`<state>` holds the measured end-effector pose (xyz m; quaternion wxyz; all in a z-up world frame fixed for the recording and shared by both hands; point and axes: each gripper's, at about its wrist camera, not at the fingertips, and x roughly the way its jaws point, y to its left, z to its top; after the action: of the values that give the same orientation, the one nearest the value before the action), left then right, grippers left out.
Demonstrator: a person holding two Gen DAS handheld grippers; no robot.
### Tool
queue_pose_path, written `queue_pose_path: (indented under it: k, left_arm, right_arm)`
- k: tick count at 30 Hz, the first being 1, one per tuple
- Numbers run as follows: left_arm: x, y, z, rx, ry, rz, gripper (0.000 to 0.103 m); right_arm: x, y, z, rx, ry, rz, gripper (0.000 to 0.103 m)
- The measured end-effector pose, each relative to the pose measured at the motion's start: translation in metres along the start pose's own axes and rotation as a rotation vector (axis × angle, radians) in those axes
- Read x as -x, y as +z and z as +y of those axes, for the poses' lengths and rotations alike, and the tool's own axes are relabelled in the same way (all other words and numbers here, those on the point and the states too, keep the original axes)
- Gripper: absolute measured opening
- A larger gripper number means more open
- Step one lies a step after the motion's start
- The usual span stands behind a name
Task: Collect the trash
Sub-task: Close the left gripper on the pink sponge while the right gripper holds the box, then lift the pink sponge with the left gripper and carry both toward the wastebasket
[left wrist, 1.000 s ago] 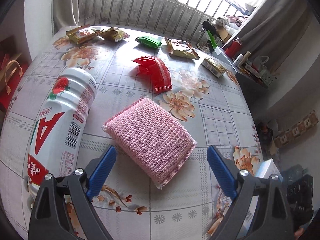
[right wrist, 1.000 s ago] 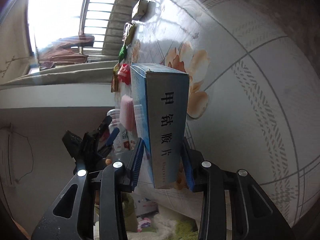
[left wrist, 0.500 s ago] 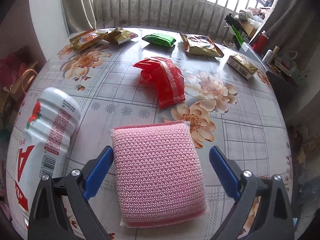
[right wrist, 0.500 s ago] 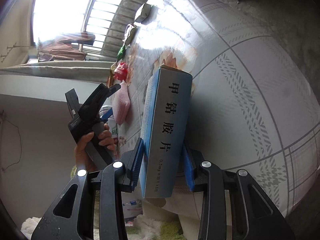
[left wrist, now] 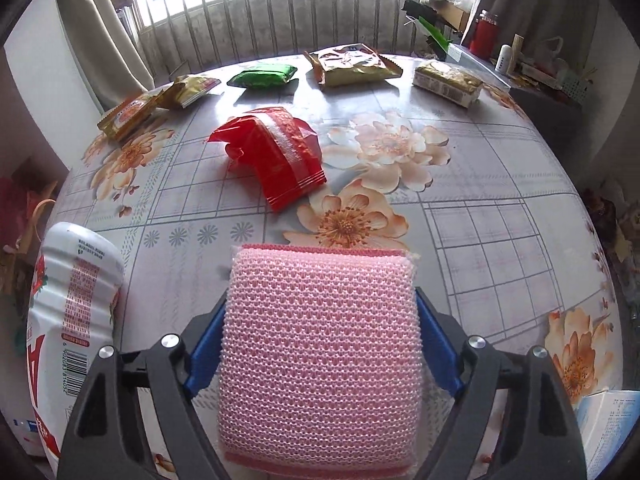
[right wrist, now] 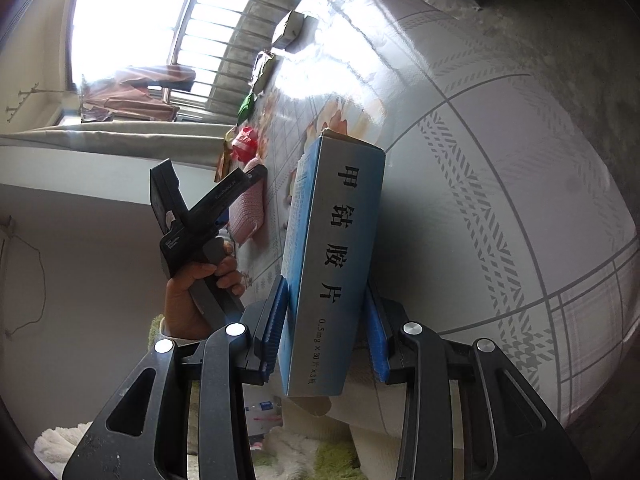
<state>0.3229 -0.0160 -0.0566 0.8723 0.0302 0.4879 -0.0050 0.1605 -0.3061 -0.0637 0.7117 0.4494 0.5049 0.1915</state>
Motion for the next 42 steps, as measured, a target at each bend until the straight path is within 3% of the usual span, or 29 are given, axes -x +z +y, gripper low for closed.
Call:
queue_pose_path:
  k: [7, 15, 19, 22, 29, 37, 42]
  left_arm:
    - [0.013, -0.020, -0.019, -0.123, -0.082, 0.004, 0.080]
    - [0.049, -0.075, -0.050, -0.396, -0.271, 0.035, 0.080]
    - [0.062, -0.098, -0.056, -0.500, -0.310, 0.050, 0.084]
    - [0.066, -0.106, -0.052, -0.488, -0.297, 0.042, 0.091]
    - [0.076, -0.099, -0.033, -0.349, -0.371, 0.043, 0.094]
    - [0.084, -0.113, -0.037, -0.432, -0.323, 0.030, 0.095]
    - [0.083, -0.119, -0.038, -0.427, -0.281, 0.024, 0.095]
  right_arm:
    - [0.005, 0.000, -0.001, 0.000, -0.009, -0.008, 0.034]
    - [0.020, -0.002, -0.010, -0.010, -0.024, -0.035, 0.034]
    - [0.029, -0.006, -0.014, -0.028, -0.027, -0.053, 0.034]
    - [0.033, -0.007, -0.016, -0.037, -0.030, -0.067, 0.035]
    - [0.033, -0.007, -0.018, -0.058, -0.028, -0.072, 0.037]
    - [0.030, -0.008, -0.019, -0.076, -0.038, -0.061, 0.040]
    - [0.028, -0.008, -0.022, -0.105, -0.016, -0.061, 0.041]
